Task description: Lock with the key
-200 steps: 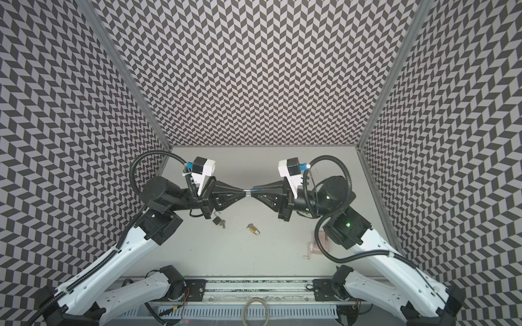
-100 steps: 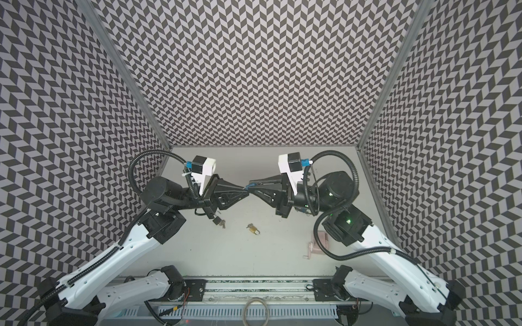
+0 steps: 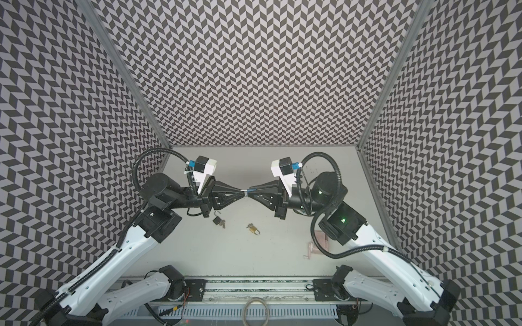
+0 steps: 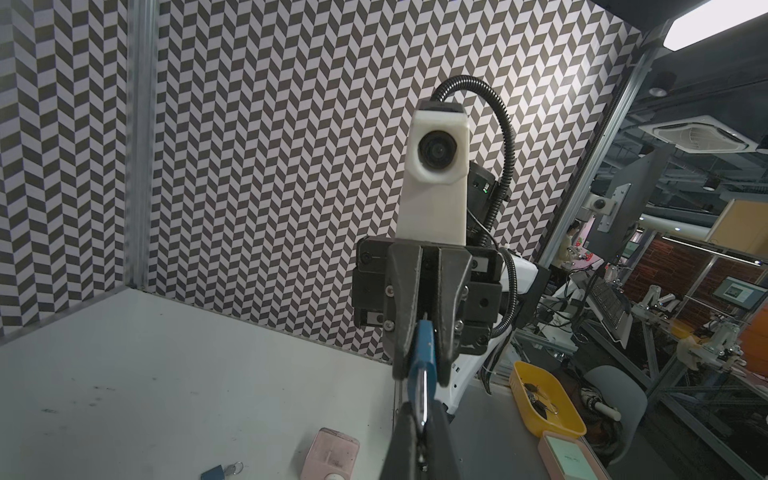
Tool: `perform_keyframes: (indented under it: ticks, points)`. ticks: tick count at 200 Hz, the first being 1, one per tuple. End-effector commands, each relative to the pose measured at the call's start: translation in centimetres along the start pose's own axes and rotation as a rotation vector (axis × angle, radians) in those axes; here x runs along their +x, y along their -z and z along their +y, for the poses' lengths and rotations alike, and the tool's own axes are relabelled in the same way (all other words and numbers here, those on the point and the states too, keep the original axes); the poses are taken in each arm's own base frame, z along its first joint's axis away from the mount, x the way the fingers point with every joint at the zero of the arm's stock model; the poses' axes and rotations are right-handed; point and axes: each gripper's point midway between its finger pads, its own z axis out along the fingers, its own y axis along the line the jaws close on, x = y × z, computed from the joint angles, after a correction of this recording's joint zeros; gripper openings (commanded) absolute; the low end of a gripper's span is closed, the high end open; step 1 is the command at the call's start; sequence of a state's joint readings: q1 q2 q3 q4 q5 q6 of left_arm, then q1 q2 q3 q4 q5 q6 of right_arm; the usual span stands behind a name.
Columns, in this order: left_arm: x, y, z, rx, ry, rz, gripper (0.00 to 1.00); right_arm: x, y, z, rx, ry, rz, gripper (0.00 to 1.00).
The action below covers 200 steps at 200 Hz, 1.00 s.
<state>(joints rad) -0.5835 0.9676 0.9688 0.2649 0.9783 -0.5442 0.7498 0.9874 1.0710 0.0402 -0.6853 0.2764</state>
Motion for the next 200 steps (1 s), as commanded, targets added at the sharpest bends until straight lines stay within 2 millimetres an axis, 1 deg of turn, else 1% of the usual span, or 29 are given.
perform_keyframes:
  ticks: [1,7,14,18,19,25,33,46,58,78,89,113,123,153,160,170,181,189,200]
  points:
    - [-3.1,0.3,-2.2,0.034,-0.110,-0.083,0.00,0.5,0.1,0.1,0.000,-0.016,0.013,0.00]
    - [-2.5,-1.2,-2.6,0.076,-0.097,-0.073,0.00,2.2,-1.6,0.3,-0.035,-0.036,0.052,0.00]
    - [-1.1,-3.7,-3.4,0.128,-0.083,-0.025,0.00,4.3,-3.6,1.0,-0.075,-0.039,0.113,0.00]
    - [-0.6,-4.9,-3.9,0.152,-0.081,-0.002,0.00,5.6,-4.6,1.1,-0.094,-0.055,0.154,0.00]
    - [-0.7,-4.9,-3.8,0.150,-0.085,-0.004,0.00,5.9,-4.8,1.1,-0.100,-0.059,0.162,0.00]
    - [-0.2,-5.9,-4.3,0.184,-0.079,0.007,0.00,7.1,-5.6,1.3,-0.133,-0.086,0.206,0.00]
    - [-0.2,-5.9,-4.3,0.187,-0.077,0.001,0.00,7.7,-6.0,1.4,-0.142,-0.094,0.230,0.00]
    - [-1.1,-4.4,-3.6,0.136,-0.094,-0.035,0.00,6.7,-5.1,1.1,-0.092,-0.073,0.183,0.00]
    - [-1.4,-3.1,-3.0,0.103,-0.096,-0.034,0.00,4.8,-3.6,0.8,-0.037,-0.047,0.104,0.00]
    - [-1.9,-1.1,-1.9,0.038,-0.112,-0.031,0.00,3.0,-1.7,0.0,0.002,-0.025,0.089,0.00]
    - [-2.2,-0.5,-1.9,0.025,-0.125,-0.032,0.00,2.2,-0.8,-0.1,0.011,-0.013,0.067,0.00]
    - [-2.4,0.2,-2.0,0.007,-0.138,-0.032,0.00,0.8,0.7,0.1,0.019,0.003,0.028,0.00]
    - [-2.4,0.2,-2.1,0.006,-0.134,-0.033,0.00,0.2,1.2,0.5,0.011,0.010,0.010,0.00]
    - [-2.5,0.2,-2.6,0.040,-0.125,-0.040,0.00,-0.7,1.5,1.7,-0.046,0.003,-0.030,0.00]
    - [-2.5,0.2,-2.7,0.043,-0.124,-0.043,0.07,-1.0,1.5,1.9,-0.054,0.003,-0.042,0.00]
    - [-2.6,0.2,-2.8,0.046,-0.126,-0.048,0.23,-1.2,1.6,2.0,-0.061,0.003,-0.055,0.00]
    - [-2.6,0.3,-2.9,0.048,-0.124,-0.052,0.37,-1.5,1.7,2.3,-0.065,0.006,-0.070,0.00]
    - [-2.6,0.3,-2.9,0.047,-0.124,-0.053,0.43,-1.7,1.8,2.4,-0.067,0.010,-0.077,0.00]
    - [-2.5,0.3,-2.7,0.036,-0.121,-0.051,0.48,-1.9,1.9,2.5,-0.065,0.013,-0.084,0.00]
